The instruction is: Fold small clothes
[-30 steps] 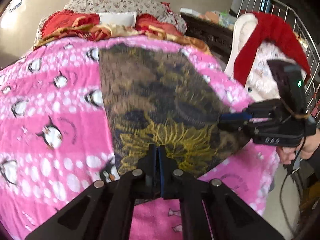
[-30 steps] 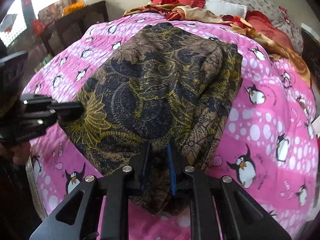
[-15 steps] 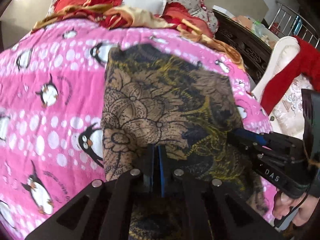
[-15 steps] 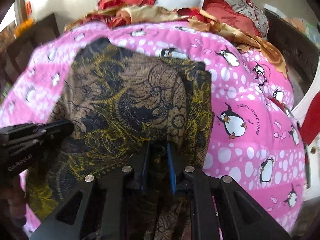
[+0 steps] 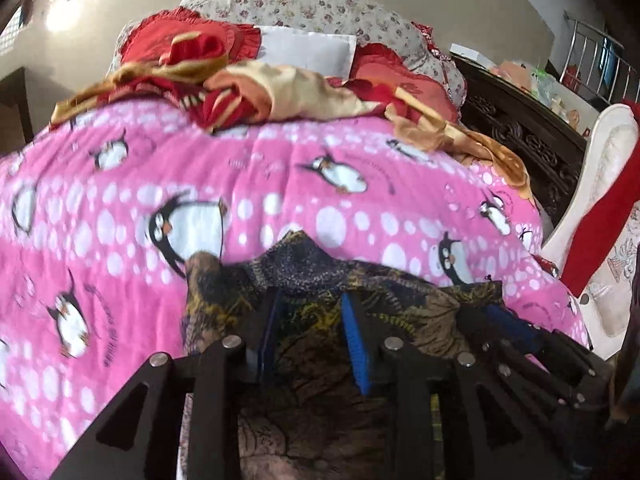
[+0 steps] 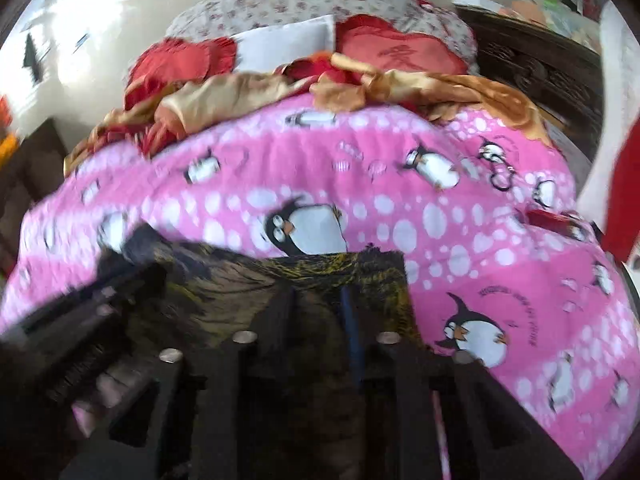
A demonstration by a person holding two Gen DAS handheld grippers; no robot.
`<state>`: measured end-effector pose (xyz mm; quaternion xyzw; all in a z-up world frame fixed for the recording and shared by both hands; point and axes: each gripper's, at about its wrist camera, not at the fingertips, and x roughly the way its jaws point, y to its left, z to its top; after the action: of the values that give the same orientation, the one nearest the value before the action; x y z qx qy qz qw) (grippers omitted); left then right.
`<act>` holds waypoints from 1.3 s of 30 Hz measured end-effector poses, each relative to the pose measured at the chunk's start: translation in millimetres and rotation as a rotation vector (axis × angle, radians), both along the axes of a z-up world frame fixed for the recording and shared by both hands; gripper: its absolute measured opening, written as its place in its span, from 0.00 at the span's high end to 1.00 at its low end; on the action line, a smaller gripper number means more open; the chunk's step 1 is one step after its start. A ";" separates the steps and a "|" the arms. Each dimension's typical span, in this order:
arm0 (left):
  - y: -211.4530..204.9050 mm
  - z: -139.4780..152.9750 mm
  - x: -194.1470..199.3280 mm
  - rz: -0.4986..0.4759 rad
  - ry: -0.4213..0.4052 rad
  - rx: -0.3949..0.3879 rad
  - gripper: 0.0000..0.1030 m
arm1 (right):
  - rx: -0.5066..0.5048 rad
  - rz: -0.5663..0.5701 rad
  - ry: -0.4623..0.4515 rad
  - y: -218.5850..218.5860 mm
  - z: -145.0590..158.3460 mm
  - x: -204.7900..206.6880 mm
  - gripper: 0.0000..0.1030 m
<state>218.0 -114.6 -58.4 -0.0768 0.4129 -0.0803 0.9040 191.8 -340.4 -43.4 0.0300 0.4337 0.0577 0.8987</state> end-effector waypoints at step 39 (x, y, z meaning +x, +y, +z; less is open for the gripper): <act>59.7 -16.1 -85.2 -0.286 0.169 -0.239 0.06 | 0.611 0.260 0.140 -111.8 -34.9 -47.2 0.08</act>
<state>132.9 -55.0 -74.4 -0.1303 0.4816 -0.2497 0.8299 144.6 -452.2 -78.4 0.2462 0.4574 0.2969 0.8013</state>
